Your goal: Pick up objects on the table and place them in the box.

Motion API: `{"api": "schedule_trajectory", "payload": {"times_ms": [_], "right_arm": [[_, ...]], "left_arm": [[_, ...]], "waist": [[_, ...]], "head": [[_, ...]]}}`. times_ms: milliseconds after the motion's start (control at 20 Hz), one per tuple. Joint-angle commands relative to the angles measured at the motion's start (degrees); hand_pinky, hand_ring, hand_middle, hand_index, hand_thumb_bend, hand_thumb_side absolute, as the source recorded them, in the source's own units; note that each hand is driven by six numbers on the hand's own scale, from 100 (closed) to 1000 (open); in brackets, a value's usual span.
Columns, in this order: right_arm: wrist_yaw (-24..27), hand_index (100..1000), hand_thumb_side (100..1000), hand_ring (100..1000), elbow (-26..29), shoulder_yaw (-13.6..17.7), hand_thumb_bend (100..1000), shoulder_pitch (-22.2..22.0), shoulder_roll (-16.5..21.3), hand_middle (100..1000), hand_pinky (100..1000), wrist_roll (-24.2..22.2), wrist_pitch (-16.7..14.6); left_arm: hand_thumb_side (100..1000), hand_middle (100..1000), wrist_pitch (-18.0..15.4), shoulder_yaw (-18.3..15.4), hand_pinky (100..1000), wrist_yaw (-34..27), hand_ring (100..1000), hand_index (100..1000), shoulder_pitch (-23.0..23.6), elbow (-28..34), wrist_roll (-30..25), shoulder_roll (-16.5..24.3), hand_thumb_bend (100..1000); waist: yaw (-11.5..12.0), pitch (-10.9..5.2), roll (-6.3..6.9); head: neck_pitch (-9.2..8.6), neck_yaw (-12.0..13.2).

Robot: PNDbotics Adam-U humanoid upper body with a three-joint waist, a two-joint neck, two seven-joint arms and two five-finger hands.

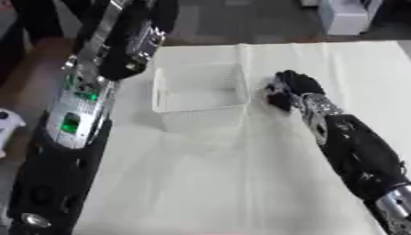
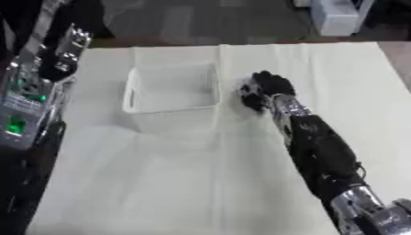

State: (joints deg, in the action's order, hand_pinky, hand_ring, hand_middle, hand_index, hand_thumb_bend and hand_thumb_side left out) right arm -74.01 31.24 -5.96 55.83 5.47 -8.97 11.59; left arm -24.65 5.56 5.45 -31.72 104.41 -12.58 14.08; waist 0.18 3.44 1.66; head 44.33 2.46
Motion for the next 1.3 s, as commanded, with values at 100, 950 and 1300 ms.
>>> {"api": "schedule_trajectory", "payload": {"times_ms": [100, 950, 1300], "right_arm": [[0.0, 1000, 898, 826, -0.9, 0.5, 100, 0.2, -0.3, 954, 694, -1.5, 1.0], [-11.1, 454, 100, 100, 0.0, 0.5, 176, 0.5, -0.8, 212, 100, 4.3, 5.8], [-9.6, 100, 100, 100, 0.3, 2.2, 222, -0.3, -1.5, 100, 100, 19.9, 9.3]], "left_arm": [[801, 852, -0.1, -0.1, 794, -0.2, 751, 930, -0.4, 0.7, -0.3, 0.4, 100], [799, 851, -0.1, -0.1, 793, -0.2, 749, 928, -0.3, 0.7, -0.4, 0.4, 100], [799, 849, -0.2, -0.1, 792, -0.3, 748, 927, -0.2, 0.7, -0.4, 0.4, 100]], "waist": [[0.2, -0.36, 0.08], [0.2, -0.09, 0.07], [0.2, 0.01, 0.13]], "head": [[-0.21, -0.1], [-0.21, -0.1], [-0.21, 0.0]]}}
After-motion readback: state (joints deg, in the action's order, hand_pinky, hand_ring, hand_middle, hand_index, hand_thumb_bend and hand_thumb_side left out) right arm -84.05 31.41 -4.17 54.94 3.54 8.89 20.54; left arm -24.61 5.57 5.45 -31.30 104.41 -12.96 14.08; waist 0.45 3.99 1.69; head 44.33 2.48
